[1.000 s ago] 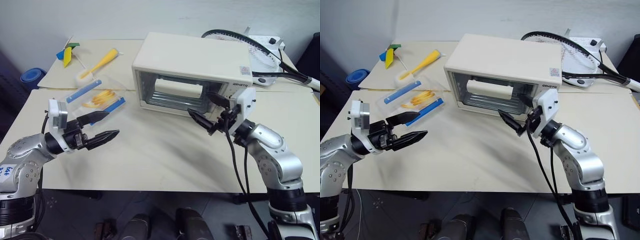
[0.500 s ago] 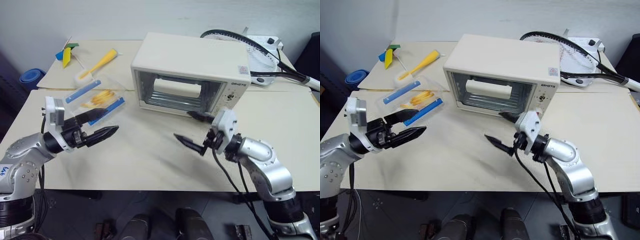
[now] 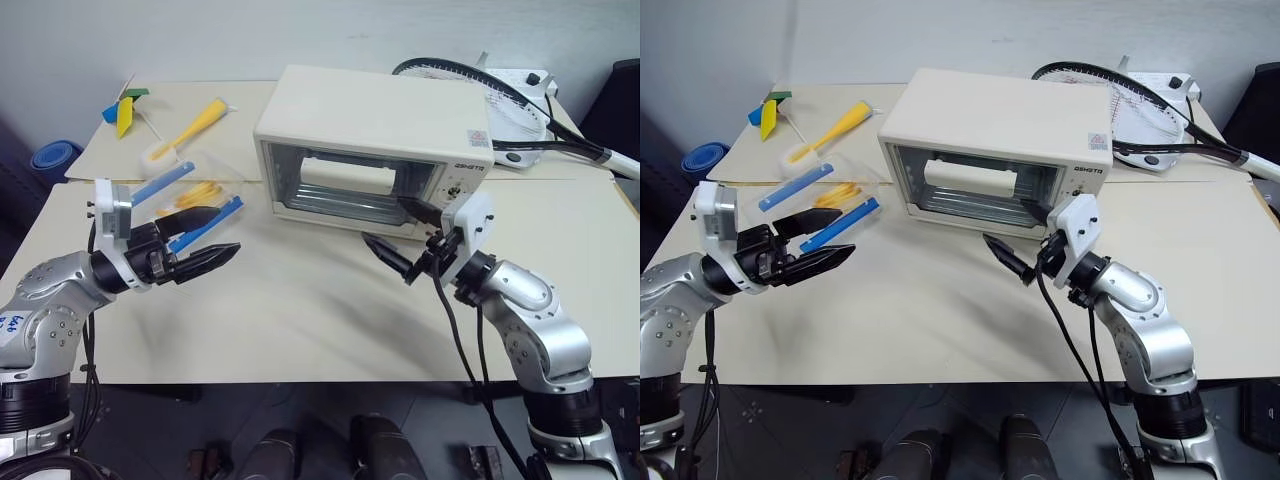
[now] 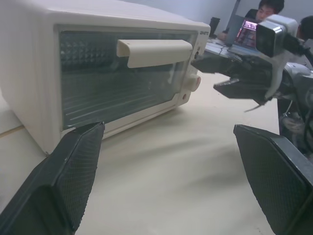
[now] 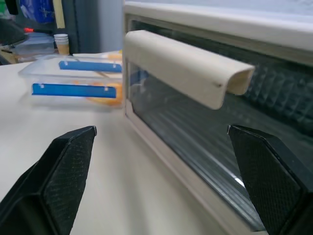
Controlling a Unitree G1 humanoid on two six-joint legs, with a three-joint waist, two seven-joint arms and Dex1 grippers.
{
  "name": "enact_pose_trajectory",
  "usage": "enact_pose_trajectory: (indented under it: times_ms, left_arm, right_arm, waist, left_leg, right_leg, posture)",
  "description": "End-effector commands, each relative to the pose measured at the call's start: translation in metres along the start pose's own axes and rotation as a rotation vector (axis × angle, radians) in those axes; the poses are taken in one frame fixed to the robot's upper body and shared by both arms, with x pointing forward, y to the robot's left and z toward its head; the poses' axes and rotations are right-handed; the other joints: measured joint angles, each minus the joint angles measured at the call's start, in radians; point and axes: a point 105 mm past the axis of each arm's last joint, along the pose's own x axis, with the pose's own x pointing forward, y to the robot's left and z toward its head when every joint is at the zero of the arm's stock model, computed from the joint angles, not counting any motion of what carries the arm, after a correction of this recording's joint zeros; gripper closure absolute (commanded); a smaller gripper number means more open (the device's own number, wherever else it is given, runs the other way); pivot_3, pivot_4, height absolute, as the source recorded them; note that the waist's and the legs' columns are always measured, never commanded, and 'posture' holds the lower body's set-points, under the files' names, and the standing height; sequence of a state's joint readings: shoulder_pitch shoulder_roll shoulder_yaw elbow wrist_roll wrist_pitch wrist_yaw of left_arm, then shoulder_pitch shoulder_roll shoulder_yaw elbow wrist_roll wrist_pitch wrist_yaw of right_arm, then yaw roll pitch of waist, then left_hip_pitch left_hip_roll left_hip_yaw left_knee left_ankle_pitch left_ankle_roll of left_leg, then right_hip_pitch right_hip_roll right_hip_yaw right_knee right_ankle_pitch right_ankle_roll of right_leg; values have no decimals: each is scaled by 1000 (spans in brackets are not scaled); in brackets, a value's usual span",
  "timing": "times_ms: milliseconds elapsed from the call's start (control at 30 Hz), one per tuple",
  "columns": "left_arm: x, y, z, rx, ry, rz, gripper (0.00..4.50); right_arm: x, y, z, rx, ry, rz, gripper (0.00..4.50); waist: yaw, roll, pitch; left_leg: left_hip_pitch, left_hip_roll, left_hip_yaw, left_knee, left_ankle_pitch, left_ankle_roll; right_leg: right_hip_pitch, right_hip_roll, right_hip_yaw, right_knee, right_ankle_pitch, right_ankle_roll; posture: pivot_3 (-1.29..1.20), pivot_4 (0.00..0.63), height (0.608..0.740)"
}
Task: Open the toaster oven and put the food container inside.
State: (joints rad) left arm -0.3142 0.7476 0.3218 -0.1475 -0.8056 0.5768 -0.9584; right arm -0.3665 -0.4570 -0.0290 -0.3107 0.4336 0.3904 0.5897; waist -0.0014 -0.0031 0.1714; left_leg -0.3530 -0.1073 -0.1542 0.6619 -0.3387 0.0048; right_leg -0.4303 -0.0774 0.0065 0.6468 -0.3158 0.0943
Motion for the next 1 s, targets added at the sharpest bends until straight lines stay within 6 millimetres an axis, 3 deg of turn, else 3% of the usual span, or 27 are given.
enact_pose_trajectory:
  times_ms: [33, 300, 500, 700, 800, 967, 1000]
  left_arm:
    - [4, -1, 8, 49, -25, -4, 0]
    - [3, -6, 5, 62, -44, -1, 0]
    - [1, 3, 12, 75, -51, 34, 0]
    - [9, 14, 30, 102, -98, 34, 1745]
    - [26, 37, 40, 132, -129, 84, 2646]
    - [58, 60, 30, 186, -84, 83, 4326]
    - [61, 61, 28, 188, -77, 78, 4486]
  right_arm:
    - [6, -9, 12, -29, -60, -18, 28]
    - [20, 2, 23, -40, -142, 38, 28]
    - [3, 40, 12, -167, -114, 251, 28]
    - [-14, 52, -12, -227, -22, 315, 0]
    - [-19, 57, -23, -225, 8, 320, 0]
    - [-22, 57, -29, -246, 26, 310, 0]
    - [-22, 57, -29, -249, 27, 308, 0]
  waist:
    - [-1, 0, 0]
    - [-2, 0, 0]
    - [-1, 0, 0]
    - [1, 0, 0]
    - [6, -1, 0]
    - [7, -1, 0]
    - [3, -1, 0]
  left_leg:
    - [0, 0, 0, 0, 0, 0]
    - [0, 0, 0, 0, 0, 0]
    - [0, 0, 0, 0, 0, 0]
    - [0, 0, 1, 1, 0, 0]
    - [0, 0, 0, 1, 0, 0]
    - [0, -1, 0, 3, 0, 0]
    - [0, -1, 0, 2, 0, 0]
  right_leg:
    - [0, 0, 0, 0, 0, 0]
    - [-1, 0, 0, 1, 0, 0]
    - [-1, 0, 0, 1, 0, 0]
    - [0, 0, 0, 1, 0, 0]
    - [0, 0, -1, 1, 0, 0]
    - [0, 0, 0, 1, 1, 1]
    - [0, 0, 0, 1, 1, 1]
  posture:
    - [0, 150, 740]
    - [0, 150, 740]
    - [0, 150, 740]
    - [0, 150, 740]
    - [0, 150, 740]
    - [0, 150, 740]
    - [0, 150, 740]
